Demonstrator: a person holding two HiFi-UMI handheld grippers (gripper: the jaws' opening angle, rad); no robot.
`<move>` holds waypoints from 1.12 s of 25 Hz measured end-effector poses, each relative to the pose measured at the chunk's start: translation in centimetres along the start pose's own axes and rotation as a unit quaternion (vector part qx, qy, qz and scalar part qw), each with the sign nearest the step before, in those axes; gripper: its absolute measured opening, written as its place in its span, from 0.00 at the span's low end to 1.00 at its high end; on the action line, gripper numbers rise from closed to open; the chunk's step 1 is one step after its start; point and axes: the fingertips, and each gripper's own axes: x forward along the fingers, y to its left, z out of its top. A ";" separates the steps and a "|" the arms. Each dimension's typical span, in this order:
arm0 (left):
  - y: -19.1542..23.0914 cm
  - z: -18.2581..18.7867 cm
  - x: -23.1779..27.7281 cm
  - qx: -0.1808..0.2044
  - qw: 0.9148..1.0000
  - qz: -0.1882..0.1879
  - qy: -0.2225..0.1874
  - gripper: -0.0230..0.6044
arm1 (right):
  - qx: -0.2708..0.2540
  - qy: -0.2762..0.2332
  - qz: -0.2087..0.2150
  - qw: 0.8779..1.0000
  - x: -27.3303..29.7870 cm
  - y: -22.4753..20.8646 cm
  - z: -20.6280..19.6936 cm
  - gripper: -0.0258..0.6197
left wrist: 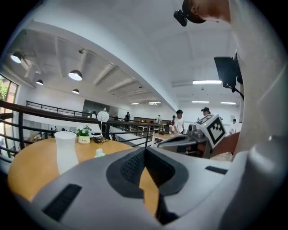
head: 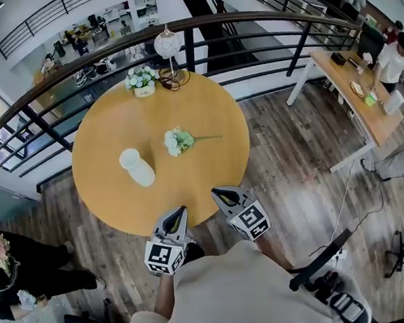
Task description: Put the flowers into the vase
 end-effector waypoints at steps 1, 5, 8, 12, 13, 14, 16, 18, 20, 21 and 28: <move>0.9 0.3 0.0 -0.001 1.000 -0.006 0.001 0.05 | 0.003 0.001 -0.002 1.000 1.0 0.2 0.5 0.05; 3.4 0.1 0.4 -0.009 1.000 -0.028 0.002 0.05 | 0.015 0.002 -0.007 1.000 4.3 0.6 1.3 0.05; 4.4 -0.2 0.7 -0.011 0.999 -0.047 0.007 0.05 | 0.025 0.003 -0.008 1.000 5.5 0.8 1.6 0.05; 6.5 1.0 0.2 -0.017 0.998 -0.053 0.011 0.05 | 0.026 0.021 -0.013 0.999 7.1 1.2 2.7 0.05; 7.1 1.1 0.3 -0.022 0.998 -0.054 0.012 0.05 | 0.029 0.025 -0.012 0.999 7.6 1.1 2.7 0.05; 7.6 1.0 0.6 -0.026 0.998 -0.054 0.015 0.05 | 0.031 0.030 -0.011 0.999 8.1 0.8 2.6 0.05; 8.2 0.8 1.6 -0.028 0.998 -0.052 0.022 0.05 | 0.027 0.043 -0.009 0.999 8.7 -0.4 2.0 0.05; 8.5 0.8 2.8 -0.028 0.998 -0.044 0.026 0.05 | 0.022 0.052 -0.006 0.998 9.2 -2.0 1.4 0.05; 9.1 0.7 3.9 -0.030 0.999 -0.028 0.027 0.05 | 0.035 0.040 0.010 0.999 9.9 -3.4 1.4 0.07; 9.4 0.6 4.3 -0.035 0.999 -0.017 0.026 0.05 | 0.054 0.029 0.021 0.998 10.3 -4.0 1.5 0.12; 10.0 0.9 7.5 -0.047 0.998 0.041 0.027 0.05 | 0.051 0.068 0.040 0.996 13.6 -9.7 -0.5 0.14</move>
